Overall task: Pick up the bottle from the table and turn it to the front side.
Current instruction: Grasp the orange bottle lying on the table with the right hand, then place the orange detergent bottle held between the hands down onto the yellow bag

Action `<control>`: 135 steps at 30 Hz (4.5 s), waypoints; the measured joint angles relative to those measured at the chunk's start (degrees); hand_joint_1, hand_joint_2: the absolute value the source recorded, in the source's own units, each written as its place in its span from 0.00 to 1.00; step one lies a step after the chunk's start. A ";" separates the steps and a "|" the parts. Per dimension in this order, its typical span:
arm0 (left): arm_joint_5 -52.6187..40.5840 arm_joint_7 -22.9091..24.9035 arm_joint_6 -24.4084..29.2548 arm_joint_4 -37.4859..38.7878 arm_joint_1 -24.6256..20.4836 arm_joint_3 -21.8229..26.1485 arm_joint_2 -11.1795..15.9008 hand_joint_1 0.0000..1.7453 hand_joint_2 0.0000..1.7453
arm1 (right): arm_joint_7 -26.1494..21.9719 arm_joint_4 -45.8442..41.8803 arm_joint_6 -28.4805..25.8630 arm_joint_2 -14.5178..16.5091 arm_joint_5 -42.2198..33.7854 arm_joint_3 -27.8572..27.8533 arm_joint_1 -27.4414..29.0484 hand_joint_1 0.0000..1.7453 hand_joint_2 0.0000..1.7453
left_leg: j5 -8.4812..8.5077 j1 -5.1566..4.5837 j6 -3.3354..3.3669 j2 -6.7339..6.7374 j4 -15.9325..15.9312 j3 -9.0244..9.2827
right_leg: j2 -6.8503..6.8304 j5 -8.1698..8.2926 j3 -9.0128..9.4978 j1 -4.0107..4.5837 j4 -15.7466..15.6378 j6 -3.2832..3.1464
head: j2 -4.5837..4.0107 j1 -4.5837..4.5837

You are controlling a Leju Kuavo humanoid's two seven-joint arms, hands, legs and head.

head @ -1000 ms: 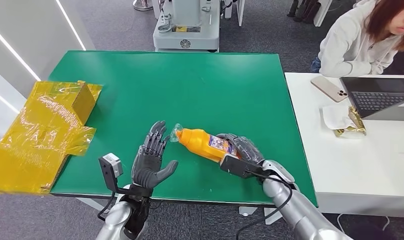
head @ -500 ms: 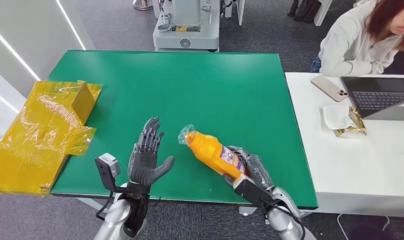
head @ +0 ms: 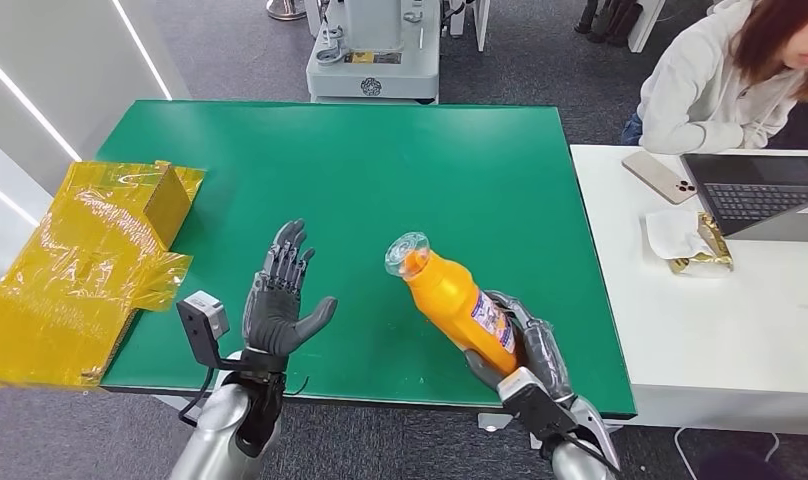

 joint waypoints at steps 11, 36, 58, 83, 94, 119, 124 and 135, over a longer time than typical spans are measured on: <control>-0.05 2.09 -7.09 5.92 -6.48 -0.14 0.34 0.00 1.00 | -2.89 -0.94 1.05 0.67 -1.60 -2.50 -3.98 1.00 1.00 | 0.04 0.00 0.01 0.06 0.00 0.03 | 0.04 0.06 0.00 0.00 0.03 -0.05 | 0.00 0.00; 15.71 13.33 -19.17 19.26 -24.33 -2.35 -3.29 0.00 1.00 | -6.09 16.02 0.95 5.89 -5.99 0.38 -18.60 1.00 1.00 | 0.10 -0.01 -0.02 -0.01 0.04 -0.04 | 0.01 0.09 -0.04 0.00 0.04 -0.05 | 0.00 0.00; 6.62 4.10 -2.46 23.57 -28.39 -6.00 -8.25 0.00 1.00 | -6.06 21.32 0.30 8.94 -4.55 -0.44 -20.91 1.00 1.00 | 0.09 0.00 -0.01 0.00 0.04 -0.04 | 0.02 0.09 -0.05 0.00 0.05 -0.05 | 0.00 0.00; 3.43 7.04 -7.94 31.22 -28.63 -5.91 -9.38 0.00 1.00 | -5.64 27.85 0.09 11.78 -1.74 -3.31 -26.00 1.00 1.00 | 0.09 0.00 -0.01 -0.01 0.04 -0.05 | 0.01 0.09 -0.06 0.00 0.05 -0.05 | 0.00 -0.01; 15.10 12.46 -12.62 32.70 -30.41 -5.41 -11.36 0.00 1.00 | -7.56 31.41 -1.73 12.71 -1.88 -4.19 -26.42 1.00 1.00 | 0.09 0.00 -0.01 -0.01 0.06 -0.04 | 0.02 0.09 -0.07 0.00 0.04 -0.05 | 0.00 -0.01; 16.38 2.03 8.96 31.95 -35.30 -21.92 -12.54 0.00 1.00 | -5.23 29.97 -2.02 13.66 0.28 -7.30 -26.03 1.00 1.00 | 0.09 -0.01 -0.01 0.01 0.07 -0.04 | 0.03 0.09 -0.08 0.00 0.04 -0.05 | 0.00 -0.02; 11.63 3.03 7.59 30.57 -35.12 -21.93 -12.62 0.00 1.00 | -5.23 30.16 -2.27 13.68 0.22 -8.29 -26.03 1.00 1.00 | 0.09 0.00 -0.01 0.00 0.07 -0.04 | 0.03 0.09 -0.08 0.00 0.04 -0.05 | 0.00 -0.01; 14.50 6.05 2.95 29.89 -35.27 -24.77 -12.93 0.00 1.00 | -4.81 32.00 -2.82 13.57 1.52 -11.13 -25.21 1.00 1.00 | 0.08 -0.01 -0.01 0.03 0.07 -0.05 | 0.06 0.09 -0.10 0.00 0.04 -0.05 | 0.00 -0.02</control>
